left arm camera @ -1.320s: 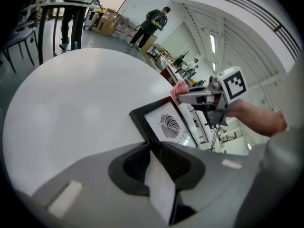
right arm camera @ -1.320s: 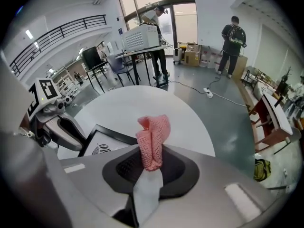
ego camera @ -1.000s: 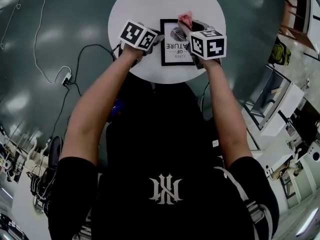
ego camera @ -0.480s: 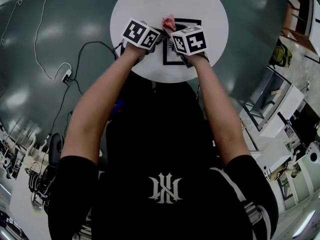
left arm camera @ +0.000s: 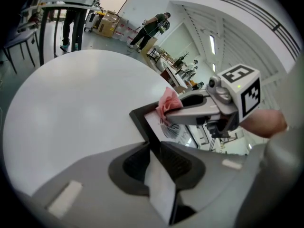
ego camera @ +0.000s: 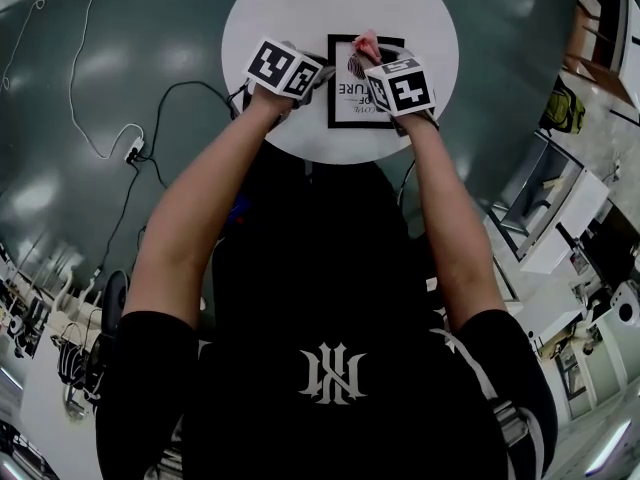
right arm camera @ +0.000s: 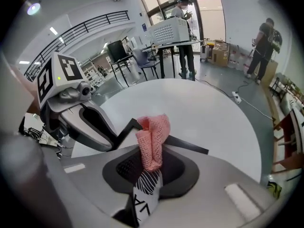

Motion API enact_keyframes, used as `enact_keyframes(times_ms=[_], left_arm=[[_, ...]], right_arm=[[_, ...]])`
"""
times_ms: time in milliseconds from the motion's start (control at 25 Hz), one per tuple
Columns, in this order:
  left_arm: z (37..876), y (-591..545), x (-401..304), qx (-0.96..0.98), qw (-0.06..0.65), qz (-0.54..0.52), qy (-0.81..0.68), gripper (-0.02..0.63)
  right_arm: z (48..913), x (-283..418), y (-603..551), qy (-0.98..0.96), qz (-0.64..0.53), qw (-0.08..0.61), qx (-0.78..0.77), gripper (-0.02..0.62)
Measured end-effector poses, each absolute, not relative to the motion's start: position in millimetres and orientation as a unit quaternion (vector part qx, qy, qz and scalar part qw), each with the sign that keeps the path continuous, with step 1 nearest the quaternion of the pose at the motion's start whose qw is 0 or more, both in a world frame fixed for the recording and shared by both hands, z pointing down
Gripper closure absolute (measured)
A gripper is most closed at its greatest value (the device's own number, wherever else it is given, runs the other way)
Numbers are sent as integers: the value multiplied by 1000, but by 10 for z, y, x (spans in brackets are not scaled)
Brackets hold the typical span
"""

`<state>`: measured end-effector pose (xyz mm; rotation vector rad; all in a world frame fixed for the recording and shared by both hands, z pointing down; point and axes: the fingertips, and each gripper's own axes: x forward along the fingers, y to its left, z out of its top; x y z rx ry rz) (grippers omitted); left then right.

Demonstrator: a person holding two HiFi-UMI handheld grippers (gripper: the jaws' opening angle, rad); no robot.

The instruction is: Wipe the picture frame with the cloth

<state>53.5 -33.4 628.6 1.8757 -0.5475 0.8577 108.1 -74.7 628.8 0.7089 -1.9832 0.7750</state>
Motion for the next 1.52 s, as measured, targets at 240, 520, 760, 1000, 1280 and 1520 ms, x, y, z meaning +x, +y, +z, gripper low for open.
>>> enact_keyframes(times_ms=[240, 520, 760, 1000, 1280, 1520], left_arm=[[6302, -334, 522, 770, 482, 350, -229, 535], [6317, -346, 521, 770, 481, 347, -235, 537], [6319, -346, 515, 770, 483, 345, -235, 535], [6258, -348, 509, 770, 484, 340, -238, 537], [6307, -341, 516, 772, 483, 334, -242, 538], [6286, -344, 522, 775, 481, 329, -245, 541]], right_arm=[[6305, 1416, -773, -776, 280, 472, 312, 526], [6288, 1597, -825, -761, 233, 509, 328, 526], [6249, 1903, -884, -739, 252, 499, 376, 526], [5944, 1666, -898, -776, 305, 404, 376, 526], [6008, 739, -542, -812, 405, 329, 261, 526], [6244, 674, -482, -808, 390, 370, 242, 528]])
